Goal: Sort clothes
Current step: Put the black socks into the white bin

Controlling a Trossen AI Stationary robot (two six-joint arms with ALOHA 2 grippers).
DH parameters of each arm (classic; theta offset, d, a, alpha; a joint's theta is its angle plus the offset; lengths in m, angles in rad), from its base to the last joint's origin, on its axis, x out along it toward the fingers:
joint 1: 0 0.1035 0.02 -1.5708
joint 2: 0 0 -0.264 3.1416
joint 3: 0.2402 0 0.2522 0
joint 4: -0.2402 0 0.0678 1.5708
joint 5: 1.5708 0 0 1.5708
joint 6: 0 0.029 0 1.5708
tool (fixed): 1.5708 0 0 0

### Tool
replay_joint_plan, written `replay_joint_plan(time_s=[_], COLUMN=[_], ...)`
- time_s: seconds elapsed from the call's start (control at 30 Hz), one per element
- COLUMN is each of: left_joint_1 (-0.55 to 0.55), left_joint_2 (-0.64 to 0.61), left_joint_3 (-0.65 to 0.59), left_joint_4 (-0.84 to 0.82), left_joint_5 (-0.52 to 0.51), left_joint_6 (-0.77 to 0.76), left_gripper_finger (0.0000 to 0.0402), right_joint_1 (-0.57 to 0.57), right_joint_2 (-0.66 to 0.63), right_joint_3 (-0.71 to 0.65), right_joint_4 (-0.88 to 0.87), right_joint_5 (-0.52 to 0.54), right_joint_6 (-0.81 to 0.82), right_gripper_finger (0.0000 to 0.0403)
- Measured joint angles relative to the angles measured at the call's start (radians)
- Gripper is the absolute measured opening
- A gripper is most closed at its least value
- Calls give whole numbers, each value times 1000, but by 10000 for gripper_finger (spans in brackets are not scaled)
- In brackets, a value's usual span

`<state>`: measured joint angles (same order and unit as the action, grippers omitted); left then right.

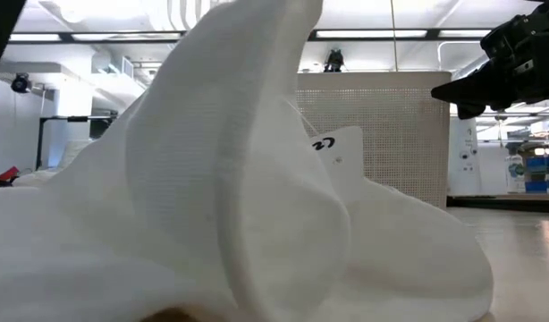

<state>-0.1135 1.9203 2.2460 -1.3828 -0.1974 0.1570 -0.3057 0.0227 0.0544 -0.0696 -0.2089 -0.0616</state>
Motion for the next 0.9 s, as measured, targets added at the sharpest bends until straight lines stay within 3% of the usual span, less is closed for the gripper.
replay_joint_plan(time_s=[0.2,0.37,0.53,0.7,0.9], left_joint_1=[-202,-311,-370,-414,-470], left_joint_2=[-31,-94,-197,-270,-275], left_joint_3=[-156,-407,-708,-993,-1182], left_joint_4=[19,100,385,740,988], left_joint_5=[-67,-100,-93,28,41], left_joint_6=[-132,-272,-351,-355,-380], left_gripper_finger=[1,0,0,4,36], right_joint_1=[0,0,0,0,0], right_joint_2=[0,0,0,0,0], right_joint_3=[0,0,0,0,0], right_joint_4=[0,0,0,0,0], right_joint_5=[0,0,0,0,0], right_joint_6=[1,1,1,0,0], right_gripper_finger=[0,0,0,0,0])
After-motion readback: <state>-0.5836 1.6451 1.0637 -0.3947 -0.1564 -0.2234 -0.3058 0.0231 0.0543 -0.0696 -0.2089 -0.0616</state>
